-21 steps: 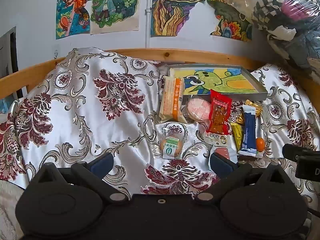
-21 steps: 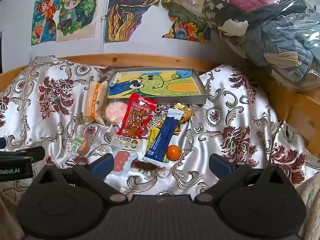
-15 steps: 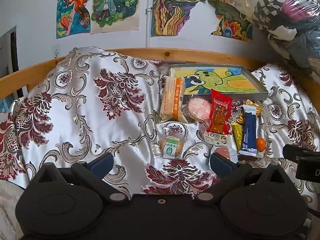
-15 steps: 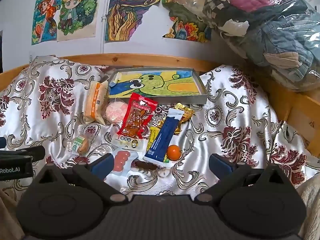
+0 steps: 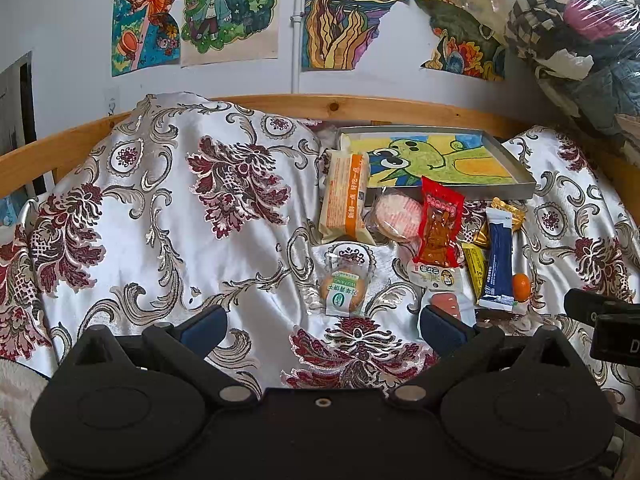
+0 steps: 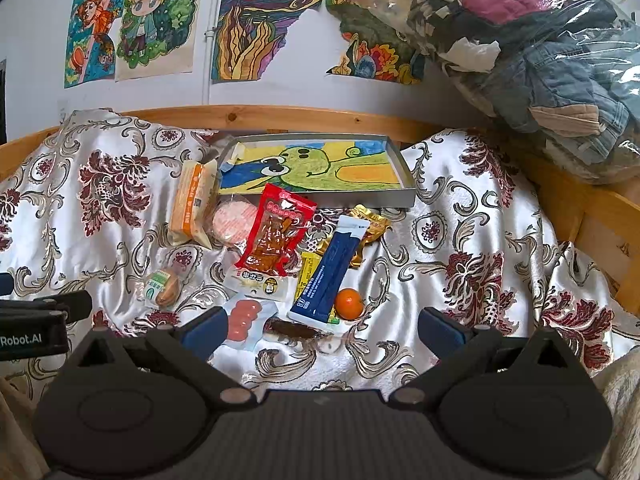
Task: Organize snacks
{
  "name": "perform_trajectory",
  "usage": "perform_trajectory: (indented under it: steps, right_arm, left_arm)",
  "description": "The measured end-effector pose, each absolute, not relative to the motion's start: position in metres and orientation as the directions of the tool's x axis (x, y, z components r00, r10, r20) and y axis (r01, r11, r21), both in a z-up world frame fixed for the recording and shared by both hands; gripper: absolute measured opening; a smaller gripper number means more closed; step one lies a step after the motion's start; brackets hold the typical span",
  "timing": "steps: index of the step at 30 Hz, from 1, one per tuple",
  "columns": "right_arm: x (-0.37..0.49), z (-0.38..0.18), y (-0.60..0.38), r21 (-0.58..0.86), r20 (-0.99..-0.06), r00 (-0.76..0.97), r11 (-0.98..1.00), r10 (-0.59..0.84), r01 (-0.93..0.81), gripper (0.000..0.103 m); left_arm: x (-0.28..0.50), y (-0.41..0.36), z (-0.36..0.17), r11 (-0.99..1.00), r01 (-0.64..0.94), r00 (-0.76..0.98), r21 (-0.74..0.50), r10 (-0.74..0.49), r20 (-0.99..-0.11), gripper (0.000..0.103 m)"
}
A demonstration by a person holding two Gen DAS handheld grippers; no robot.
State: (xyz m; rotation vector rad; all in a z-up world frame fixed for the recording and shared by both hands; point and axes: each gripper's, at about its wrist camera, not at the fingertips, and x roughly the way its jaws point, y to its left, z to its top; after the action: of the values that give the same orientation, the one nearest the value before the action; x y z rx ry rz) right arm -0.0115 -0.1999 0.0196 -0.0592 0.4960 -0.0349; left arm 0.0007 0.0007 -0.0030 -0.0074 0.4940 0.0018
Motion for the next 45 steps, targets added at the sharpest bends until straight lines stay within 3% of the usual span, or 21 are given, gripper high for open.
perform_trajectory:
  steps: [32, 37, 45]
  right_arm:
    - [-0.011, 0.019, -0.203, -0.063, -0.490, 0.870, 0.998, -0.052, 0.024, 0.103]
    - [-0.011, 0.024, -0.210, -0.015, -0.502, 0.864, 0.999, -0.033, 0.030, 0.103]
    - [0.016, 0.031, -0.235, 0.146, -0.595, 0.801, 0.989, 0.060, 0.034, 0.103]
  left_arm:
    - [0.002, -0.001, -0.006, 1.000, 0.009, 0.876, -0.004, -0.010, -0.483, 0.102]
    - [0.003, 0.001, -0.006, 1.000, 0.012, 0.870, -0.006, -0.013, -0.493, 0.102]
    - [0.028, 0.001, -0.011, 0.993, 0.115, 0.799, -0.039, -0.116, -0.590, 0.102]
